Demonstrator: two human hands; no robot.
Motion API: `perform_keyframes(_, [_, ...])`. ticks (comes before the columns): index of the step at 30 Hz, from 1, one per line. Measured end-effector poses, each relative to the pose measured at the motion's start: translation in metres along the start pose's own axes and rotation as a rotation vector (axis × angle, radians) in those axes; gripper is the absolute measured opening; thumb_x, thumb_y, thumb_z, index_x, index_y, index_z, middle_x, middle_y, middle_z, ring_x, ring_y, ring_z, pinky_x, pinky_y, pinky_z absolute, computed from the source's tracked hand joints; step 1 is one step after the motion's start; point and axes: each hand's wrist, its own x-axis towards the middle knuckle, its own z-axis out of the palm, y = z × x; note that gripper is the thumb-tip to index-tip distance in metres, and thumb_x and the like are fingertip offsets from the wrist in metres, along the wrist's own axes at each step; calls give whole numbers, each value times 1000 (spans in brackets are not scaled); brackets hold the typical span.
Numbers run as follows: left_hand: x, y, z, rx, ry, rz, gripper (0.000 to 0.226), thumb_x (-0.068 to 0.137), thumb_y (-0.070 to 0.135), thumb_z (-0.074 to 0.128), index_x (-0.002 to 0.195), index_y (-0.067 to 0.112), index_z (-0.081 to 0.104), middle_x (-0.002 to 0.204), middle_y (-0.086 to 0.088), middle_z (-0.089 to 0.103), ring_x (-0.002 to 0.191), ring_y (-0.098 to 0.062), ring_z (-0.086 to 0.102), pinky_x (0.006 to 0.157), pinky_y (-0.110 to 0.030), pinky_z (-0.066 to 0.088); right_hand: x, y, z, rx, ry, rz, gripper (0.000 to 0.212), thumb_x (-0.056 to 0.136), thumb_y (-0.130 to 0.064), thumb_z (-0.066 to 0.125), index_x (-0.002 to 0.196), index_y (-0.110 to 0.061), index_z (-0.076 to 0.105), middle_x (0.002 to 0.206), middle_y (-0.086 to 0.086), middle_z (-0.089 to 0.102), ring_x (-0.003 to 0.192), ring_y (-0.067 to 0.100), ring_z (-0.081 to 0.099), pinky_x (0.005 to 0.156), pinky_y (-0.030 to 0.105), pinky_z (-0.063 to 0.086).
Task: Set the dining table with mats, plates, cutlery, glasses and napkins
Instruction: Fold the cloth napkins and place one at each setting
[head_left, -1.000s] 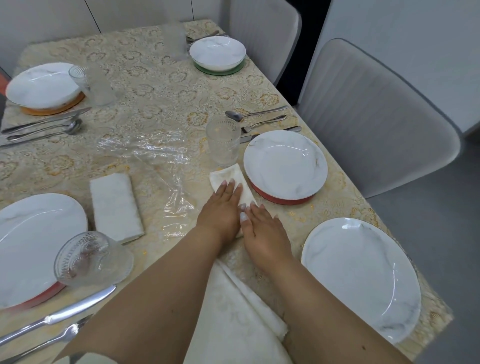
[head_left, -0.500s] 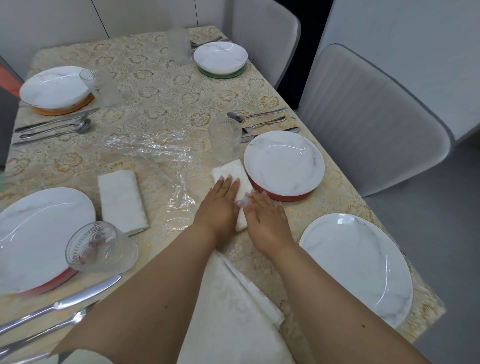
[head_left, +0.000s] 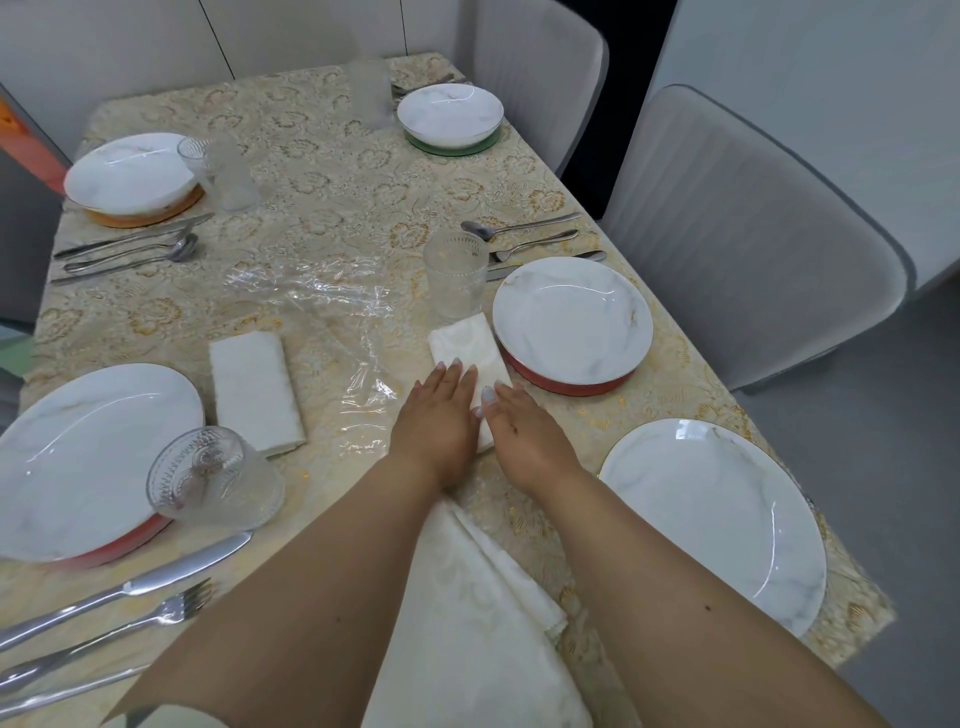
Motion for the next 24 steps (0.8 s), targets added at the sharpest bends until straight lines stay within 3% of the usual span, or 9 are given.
perform_keyframes(4, [-2,1,-1,19,20,-7,55,105,35,21,155,18,7,163,-3,1,149,-18,-2,121,-37,2,-3,0,-4,27,6,-15,55,103,-43,18,150,-17,27,159,-4,20,147,8,8,121,37,9])
perform_keyframes(10, [-7,0,0,-7,53,-29,55,104,33,24,155,17,6,163,-4,2,149,-20,2,120,-36,4,-4,-2,-4,82,32,-16,56,102,-47,19,150,-19,28,159,-5,19,147,8,10,120,34,9])
perform_keyframes(13, [-10,0,0,-78,32,-41,55,105,33,26,155,18,8,162,-7,1,147,-25,15,118,-38,17,-1,-6,-7,128,-1,-6,56,102,-47,19,150,-20,27,159,-5,20,146,8,11,120,29,8])
perform_keyframes(16, [-13,1,2,-129,20,-45,54,105,32,28,155,20,13,163,-5,-1,142,-26,31,107,-38,35,3,-10,-8,163,-25,-17,53,103,-44,20,149,-20,29,158,-5,22,146,8,14,119,28,9])
perform_keyframes(24, [-18,3,7,-162,42,-22,52,105,28,28,154,17,17,163,-3,4,142,-23,31,103,-38,40,0,-7,-11,174,2,-35,52,103,-44,23,148,-19,34,157,-4,25,145,7,18,116,25,11])
